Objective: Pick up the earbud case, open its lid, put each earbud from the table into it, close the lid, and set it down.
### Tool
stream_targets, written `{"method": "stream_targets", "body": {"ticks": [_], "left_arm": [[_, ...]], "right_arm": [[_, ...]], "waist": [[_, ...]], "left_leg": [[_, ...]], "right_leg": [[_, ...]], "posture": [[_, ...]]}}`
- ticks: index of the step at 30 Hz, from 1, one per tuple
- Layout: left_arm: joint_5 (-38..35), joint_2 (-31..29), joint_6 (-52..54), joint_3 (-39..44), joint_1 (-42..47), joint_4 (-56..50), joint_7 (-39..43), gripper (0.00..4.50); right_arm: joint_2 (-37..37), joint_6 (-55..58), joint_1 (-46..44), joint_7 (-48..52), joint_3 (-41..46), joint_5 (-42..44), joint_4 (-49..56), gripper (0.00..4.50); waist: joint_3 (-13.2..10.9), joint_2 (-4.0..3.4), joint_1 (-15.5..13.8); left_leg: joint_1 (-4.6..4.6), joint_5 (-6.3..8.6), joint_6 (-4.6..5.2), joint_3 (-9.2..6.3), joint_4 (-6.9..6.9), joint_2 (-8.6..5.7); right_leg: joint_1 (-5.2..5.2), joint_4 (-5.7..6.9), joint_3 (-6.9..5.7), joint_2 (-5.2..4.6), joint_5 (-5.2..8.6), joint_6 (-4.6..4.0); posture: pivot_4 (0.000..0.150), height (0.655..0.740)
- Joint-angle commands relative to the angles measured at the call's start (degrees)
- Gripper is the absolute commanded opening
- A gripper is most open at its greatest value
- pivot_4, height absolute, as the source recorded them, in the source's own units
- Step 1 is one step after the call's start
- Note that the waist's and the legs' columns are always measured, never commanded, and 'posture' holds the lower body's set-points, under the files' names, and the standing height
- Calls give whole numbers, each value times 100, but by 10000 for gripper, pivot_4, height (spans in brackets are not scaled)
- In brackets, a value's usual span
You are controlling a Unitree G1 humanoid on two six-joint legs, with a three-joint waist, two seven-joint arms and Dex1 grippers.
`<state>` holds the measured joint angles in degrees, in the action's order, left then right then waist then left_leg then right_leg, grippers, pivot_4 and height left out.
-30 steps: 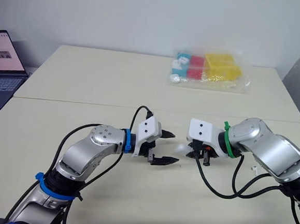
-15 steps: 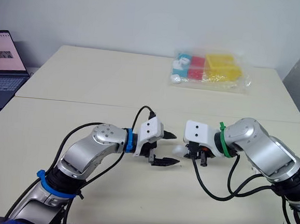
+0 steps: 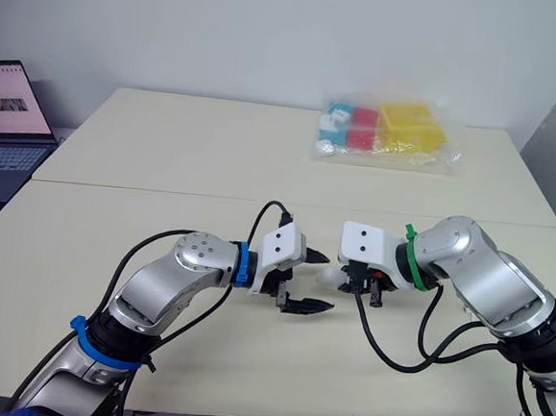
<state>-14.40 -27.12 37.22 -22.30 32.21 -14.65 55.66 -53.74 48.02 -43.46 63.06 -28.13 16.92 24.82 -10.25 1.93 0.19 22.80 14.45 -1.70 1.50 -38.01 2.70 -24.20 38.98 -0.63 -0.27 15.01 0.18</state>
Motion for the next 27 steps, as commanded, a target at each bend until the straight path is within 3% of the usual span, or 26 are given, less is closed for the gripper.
{"method": "stream_targets", "body": {"ticks": [1,10,19,27], "left_arm": [[-93,24,-18,40,85,-191,39,35867],[-119,88,-2,-6,111,-201,-12,8454],[-88,148,-24,-25,98,-195,-30,8445],[-4,145,-413,-18,-124,-134,-17,7801]], "right_arm": [[-8,-26,-19,61,230,-58,102,7297],[17,-9,0,89,236,-95,135,7297],[44,34,32,124,277,-34,197,7297],[-285,-179,162,431,404,-119,179,35632]], "waist": [[0,0,0],[0,0,0],[0,0,0],[0,0,-1]], "left_leg": [[1,0,0,0,0,0],[1,0,0,-1,0,-1],[1,0,0,-1,0,-2],[1,0,0,0,0,-2]], "right_leg": [[0,-1,1,0,0,0],[0,-3,3,-2,0,0],[0,-3,3,-2,0,0],[0,-3,4,-2,0,0]], "posture": [[1500,7287],[1500,7287],[1500,7287],[1500,7287]]}}
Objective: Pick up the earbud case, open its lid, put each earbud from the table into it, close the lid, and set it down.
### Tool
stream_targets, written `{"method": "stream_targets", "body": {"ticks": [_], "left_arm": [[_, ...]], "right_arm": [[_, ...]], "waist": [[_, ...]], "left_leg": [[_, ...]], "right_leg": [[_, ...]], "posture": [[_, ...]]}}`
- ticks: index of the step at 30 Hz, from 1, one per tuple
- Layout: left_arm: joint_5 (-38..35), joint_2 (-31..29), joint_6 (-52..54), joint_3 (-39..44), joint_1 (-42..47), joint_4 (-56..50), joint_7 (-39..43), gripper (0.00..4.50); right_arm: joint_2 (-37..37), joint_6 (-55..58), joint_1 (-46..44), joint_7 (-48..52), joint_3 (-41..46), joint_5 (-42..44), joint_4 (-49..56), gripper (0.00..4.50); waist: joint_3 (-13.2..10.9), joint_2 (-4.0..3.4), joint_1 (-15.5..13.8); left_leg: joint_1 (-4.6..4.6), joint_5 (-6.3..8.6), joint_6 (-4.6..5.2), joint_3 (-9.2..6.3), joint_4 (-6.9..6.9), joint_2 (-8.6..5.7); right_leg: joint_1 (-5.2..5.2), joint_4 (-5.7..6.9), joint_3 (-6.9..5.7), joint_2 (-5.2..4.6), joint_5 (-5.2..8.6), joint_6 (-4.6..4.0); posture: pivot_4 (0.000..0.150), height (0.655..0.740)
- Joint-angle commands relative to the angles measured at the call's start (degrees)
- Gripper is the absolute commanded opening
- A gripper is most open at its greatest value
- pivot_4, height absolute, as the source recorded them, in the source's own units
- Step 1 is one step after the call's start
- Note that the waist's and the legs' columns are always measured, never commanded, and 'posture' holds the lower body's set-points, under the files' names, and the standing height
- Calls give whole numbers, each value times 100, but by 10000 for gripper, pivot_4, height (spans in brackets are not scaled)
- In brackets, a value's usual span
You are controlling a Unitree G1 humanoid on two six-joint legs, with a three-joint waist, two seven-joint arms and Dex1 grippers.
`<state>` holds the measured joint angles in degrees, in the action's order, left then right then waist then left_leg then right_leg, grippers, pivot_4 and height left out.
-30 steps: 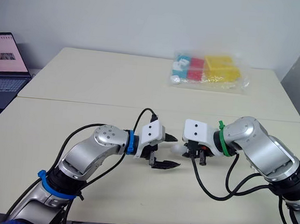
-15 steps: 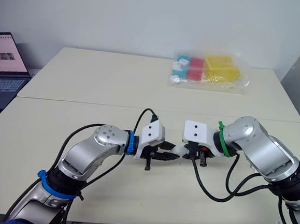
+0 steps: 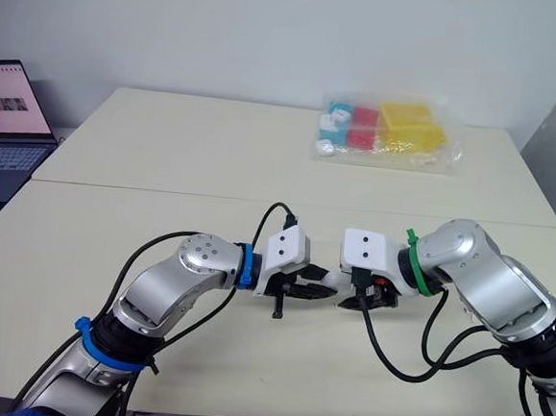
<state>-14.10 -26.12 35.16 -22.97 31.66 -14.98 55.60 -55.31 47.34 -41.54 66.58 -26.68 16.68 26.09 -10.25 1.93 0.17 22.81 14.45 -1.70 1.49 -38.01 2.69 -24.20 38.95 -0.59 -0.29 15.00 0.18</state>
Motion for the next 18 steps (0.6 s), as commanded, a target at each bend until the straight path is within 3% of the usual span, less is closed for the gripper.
{"method": "stream_targets", "body": {"ticks": [1,3,9,11,14,18], "left_arm": [[-61,55,-209,74,-99,-92,-16,7801],[-76,30,-363,156,-213,30,7,7801],[-774,488,-1281,825,-797,525,229,7801],[-1008,805,-1600,1139,-1026,664,128,7801],[-588,744,-2695,1014,-1215,896,441,7801],[-572,826,-2916,1011,-1190,1007,404,7801]], "right_arm": [[-150,-109,-29,80,283,-101,38,39507],[-353,-212,29,123,429,-155,-29,44985],[-1032,-1198,598,368,1378,-104,-217,45000],[-885,-1748,940,203,1829,-34,-229,45000],[-561,-1855,1289,3,2326,245,-125,45000],[-285,-1905,1639,-271,2577,367,348,45000]], "waist": [[0,0,1],[0,0,1],[0,0,-11],[0,0,-12],[0,0,-2],[2,-4,-12]], "left_leg": [[0,0,0,0,0,0],[-1,0,0,0,0,0],[1,0,0,2,1,-1],[1,0,0,6,0,-1],[-2,0,0,11,-1,0],[-8,-1,-1,13,-1,2]], "right_leg": [[0,0,0,0,0,0],[0,1,-2,0,0,0],[1,-5,0,-6,0,0],[2,-6,0,-6,0,0],[6,-5,0,-4,0,0],[8,4,-5,0,-3,-5]], "posture": [[1500,7287],[1500,7287],[1500,7287],[1500,7287],[1500,7287],[1500,7287]]}}
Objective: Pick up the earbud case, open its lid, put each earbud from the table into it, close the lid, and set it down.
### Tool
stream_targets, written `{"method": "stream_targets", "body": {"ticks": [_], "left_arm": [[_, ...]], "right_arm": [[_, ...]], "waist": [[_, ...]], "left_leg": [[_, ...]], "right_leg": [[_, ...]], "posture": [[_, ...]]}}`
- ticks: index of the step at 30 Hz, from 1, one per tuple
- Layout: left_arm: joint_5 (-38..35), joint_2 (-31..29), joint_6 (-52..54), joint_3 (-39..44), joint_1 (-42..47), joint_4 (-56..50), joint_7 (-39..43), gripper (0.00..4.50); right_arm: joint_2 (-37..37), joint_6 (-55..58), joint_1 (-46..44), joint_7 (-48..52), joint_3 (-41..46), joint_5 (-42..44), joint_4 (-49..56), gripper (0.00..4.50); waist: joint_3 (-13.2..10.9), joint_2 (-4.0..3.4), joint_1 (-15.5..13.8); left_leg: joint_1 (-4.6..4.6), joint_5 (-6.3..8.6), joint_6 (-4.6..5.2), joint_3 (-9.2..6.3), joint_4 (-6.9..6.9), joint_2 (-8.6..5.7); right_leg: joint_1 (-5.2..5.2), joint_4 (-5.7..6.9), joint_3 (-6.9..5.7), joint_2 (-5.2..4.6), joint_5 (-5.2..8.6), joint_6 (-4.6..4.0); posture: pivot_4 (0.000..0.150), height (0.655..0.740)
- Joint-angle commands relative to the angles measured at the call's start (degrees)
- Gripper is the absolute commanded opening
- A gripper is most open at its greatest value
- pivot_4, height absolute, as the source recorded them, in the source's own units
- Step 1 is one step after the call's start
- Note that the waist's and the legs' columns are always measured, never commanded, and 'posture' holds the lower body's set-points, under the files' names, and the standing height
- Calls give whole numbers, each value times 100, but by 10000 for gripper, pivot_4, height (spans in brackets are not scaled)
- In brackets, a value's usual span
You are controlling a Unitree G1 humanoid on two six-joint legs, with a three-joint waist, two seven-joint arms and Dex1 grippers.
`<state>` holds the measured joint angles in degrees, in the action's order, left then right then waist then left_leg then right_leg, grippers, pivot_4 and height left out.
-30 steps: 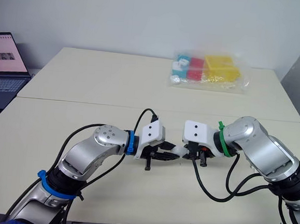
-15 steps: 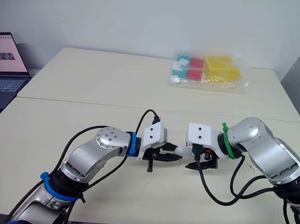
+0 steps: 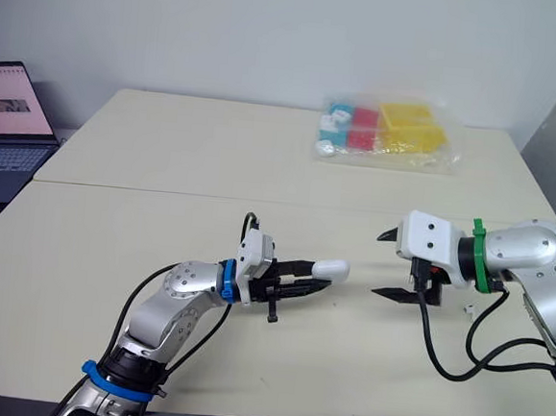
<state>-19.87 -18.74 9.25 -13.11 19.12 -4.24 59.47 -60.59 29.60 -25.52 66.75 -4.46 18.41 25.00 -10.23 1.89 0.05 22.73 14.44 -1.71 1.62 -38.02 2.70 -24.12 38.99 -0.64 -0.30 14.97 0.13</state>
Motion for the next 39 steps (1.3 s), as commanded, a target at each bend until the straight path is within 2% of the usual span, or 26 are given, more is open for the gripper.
{"method": "stream_targets", "body": {"ticks": [1,11,18,29,34,39], "left_arm": [[5,109,-418,-9,75,-68,62,7801],[139,126,-692,-169,228,50,202,7801],[238,75,-751,-211,115,13,127,7801],[363,1,-881,-240,89,105,104,7801],[415,52,-793,-105,166,328,-189,7801],[429,19,-841,-13,124,384,-369,7801]], "right_arm": [[452,-136,23,-481,294,187,547,45000],[1056,-422,-376,-796,-332,-438,265,45000],[1235,-26,-773,-843,-321,-249,285,45000],[1138,223,-851,-728,-183,-50,318,45000],[767,1100,-615,-476,485,892,586,45000],[245,1710,223,-906,1677,978,494,45000]], "waist": [[0,1,11],[1,0,16],[0,0,10],[1,0,8],[1,0,0],[1,0,-21]], "left_leg": [[-1,0,0,2,-1,0],[-2,0,0,6,-4,0],[-1,0,0,3,-3,1],[0,0,0,3,-2,2],[3,0,0,3,-2,1],[6,0,0,3,-2,0]], "right_leg": [[1,0,2,0,-2,-3],[2,-3,8,4,-6,-1],[2,-3,7,7,-6,-2],[0,-4,5,6,-7,-2],[0,-6,5,5,-6,-2],[1,-9,4,1,-7,-2]], "posture": [[1500,7287],[1500,7287],[1500,7287],[1500,7287],[1500,7287],[1500,7287]]}}
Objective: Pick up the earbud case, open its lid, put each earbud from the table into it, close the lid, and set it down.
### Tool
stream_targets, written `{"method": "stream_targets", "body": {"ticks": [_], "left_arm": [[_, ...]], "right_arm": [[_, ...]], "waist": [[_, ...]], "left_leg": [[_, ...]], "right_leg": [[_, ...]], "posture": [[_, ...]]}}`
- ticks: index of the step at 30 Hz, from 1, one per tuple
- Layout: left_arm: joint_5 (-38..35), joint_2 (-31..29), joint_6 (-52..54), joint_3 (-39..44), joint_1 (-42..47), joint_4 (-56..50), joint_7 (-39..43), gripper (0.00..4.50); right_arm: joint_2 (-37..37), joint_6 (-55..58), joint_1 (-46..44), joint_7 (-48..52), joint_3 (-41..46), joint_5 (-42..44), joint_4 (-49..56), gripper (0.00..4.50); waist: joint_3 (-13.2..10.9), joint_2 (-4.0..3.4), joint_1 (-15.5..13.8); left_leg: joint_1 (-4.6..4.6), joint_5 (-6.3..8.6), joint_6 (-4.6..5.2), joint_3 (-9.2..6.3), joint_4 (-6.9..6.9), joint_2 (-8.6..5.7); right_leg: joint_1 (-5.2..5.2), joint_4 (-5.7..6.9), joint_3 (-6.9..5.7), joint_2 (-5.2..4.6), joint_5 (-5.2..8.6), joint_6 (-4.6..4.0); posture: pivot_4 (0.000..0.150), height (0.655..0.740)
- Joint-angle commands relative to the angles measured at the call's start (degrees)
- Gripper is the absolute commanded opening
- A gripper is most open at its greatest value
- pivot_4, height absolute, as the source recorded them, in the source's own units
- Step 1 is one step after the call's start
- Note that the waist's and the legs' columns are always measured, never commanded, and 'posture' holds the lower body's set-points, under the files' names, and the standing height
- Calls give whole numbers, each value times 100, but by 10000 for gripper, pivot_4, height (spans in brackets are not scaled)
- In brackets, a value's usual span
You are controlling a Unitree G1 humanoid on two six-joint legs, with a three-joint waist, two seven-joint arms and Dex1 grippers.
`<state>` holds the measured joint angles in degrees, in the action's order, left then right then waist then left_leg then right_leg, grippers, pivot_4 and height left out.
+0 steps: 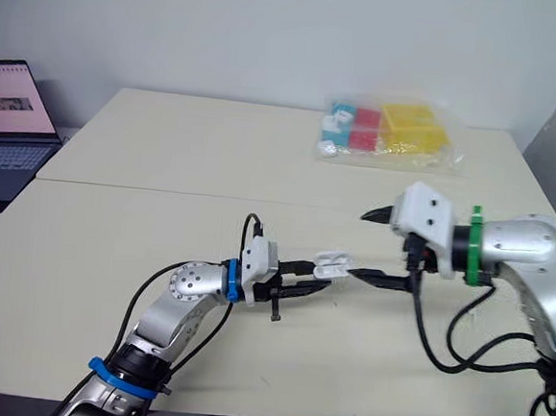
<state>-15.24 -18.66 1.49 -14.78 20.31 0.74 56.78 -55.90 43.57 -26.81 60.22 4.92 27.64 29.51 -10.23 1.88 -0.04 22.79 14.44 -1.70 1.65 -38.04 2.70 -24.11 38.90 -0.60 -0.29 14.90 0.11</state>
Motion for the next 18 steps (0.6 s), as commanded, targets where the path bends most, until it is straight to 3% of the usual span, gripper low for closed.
{"method": "stream_targets", "body": {"ticks": [1,5,10,13,18], "left_arm": [[-26,-1,-84,151,-7,-128,-97,7801],[17,-24,-120,88,-71,-264,-100,7801],[6,-5,-98,-24,-46,-393,-30,7801],[-30,16,-35,-56,67,-377,68,7801],[-22,-1,5,-102,54,-454,104,7801]], "right_arm": [[-308,386,611,-389,941,-53,45,45000],[-251,868,1647,-1095,1754,-325,250,45000],[546,1346,2604,-2018,2273,-416,715,45000],[1414,792,3385,-2586,2192,-731,663,45000],[2017,-8,3735,-3041,2183,-1105,162,45000]], "waist": [[0,0,-11],[1,0,-20],[3,-2,8],[4,-3,5],[10,-16,50]], "left_leg": [[1,0,0,-1,0,0],[1,0,0,0,0,0],[-8,0,-1,2,1,3],[-7,-1,-1,-3,2,5],[-7,0,-1,6,2,-1]], "right_leg": [[1,-1,-2,0,0,0],[1,-1,0,-1,0,1],[2,6,3,4,0,1],[4,6,-2,9,1,2],[3,4,16,3,-5,12]], "posture": [[1500,7287],[1500,7287],[1500,7287],[1500,7287],[1500,7287]]}}
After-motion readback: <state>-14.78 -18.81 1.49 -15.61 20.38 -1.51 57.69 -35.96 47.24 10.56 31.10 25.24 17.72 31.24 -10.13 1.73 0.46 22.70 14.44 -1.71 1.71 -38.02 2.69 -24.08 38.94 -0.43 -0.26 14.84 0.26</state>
